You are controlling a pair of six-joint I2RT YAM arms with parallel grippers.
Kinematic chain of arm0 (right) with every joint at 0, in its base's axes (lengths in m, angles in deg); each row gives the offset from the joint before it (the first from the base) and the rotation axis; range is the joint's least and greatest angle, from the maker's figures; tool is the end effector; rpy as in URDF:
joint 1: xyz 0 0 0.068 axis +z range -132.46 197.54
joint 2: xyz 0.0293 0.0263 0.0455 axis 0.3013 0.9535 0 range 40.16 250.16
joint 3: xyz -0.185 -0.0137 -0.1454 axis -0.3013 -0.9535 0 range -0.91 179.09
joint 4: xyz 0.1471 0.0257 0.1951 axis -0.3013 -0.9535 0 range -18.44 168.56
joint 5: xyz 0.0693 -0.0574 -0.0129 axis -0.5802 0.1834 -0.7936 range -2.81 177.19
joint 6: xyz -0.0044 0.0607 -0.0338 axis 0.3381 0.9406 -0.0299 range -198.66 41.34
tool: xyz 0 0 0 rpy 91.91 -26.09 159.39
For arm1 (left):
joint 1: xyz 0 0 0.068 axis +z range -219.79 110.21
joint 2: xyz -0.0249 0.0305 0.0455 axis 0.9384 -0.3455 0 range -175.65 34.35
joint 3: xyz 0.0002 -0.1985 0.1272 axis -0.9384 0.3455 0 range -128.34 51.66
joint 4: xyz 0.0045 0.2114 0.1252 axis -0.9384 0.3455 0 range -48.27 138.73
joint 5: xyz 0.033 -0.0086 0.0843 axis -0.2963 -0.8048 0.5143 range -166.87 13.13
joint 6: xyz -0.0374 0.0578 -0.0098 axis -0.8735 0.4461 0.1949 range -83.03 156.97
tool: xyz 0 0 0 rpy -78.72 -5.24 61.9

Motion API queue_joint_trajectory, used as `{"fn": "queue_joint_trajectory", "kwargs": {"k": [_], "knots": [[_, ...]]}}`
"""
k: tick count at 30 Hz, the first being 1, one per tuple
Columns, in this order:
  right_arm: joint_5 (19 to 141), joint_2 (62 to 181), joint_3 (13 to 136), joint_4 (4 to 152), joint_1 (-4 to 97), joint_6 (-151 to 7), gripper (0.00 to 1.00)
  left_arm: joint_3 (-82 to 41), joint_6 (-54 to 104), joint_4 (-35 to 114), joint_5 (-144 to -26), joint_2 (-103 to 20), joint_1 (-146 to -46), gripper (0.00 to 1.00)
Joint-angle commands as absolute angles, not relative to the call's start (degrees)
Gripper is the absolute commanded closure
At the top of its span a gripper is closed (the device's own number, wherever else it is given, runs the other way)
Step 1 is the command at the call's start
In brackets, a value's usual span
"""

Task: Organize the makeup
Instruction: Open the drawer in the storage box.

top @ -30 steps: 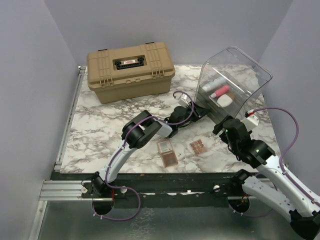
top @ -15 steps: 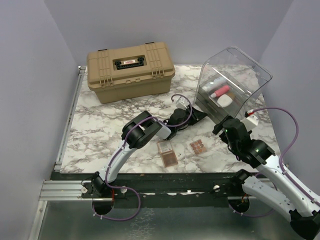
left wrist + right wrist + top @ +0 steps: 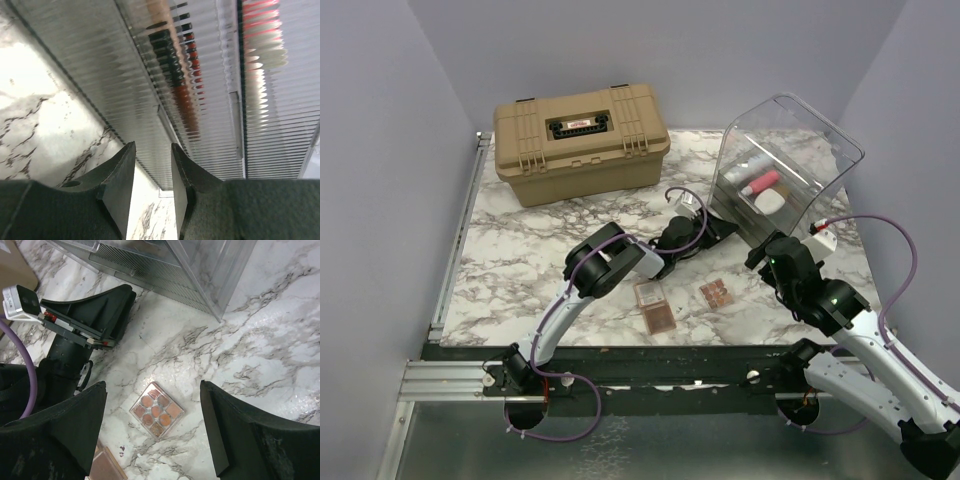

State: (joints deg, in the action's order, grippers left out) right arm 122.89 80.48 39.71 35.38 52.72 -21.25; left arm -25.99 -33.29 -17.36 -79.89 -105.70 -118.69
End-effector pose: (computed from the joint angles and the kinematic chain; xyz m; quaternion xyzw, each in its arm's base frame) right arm 0.1529 0.0675 0.2389 0.2885 0.8325 0.0809 0.4660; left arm 0.3146 -0.3652 0.0765 -0.1169 0.7177 -0.6014 0.3309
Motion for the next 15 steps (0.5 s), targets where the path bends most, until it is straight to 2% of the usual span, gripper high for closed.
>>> {"fn": "queue_joint_trajectory", "kwargs": {"k": [1, 15], "knots": [[123.6, 80.0, 41.1, 33.7, 52.8, -20.7, 0.19, -28.8, -33.5, -19.8, -79.7, -106.2, -119.1, 0.63], [124.1, 79.1, 41.0, 32.7, 52.7, -20.2, 0.19, -29.8, -34.9, -19.6, -79.8, -107.9, -119.0, 0.64]]}}
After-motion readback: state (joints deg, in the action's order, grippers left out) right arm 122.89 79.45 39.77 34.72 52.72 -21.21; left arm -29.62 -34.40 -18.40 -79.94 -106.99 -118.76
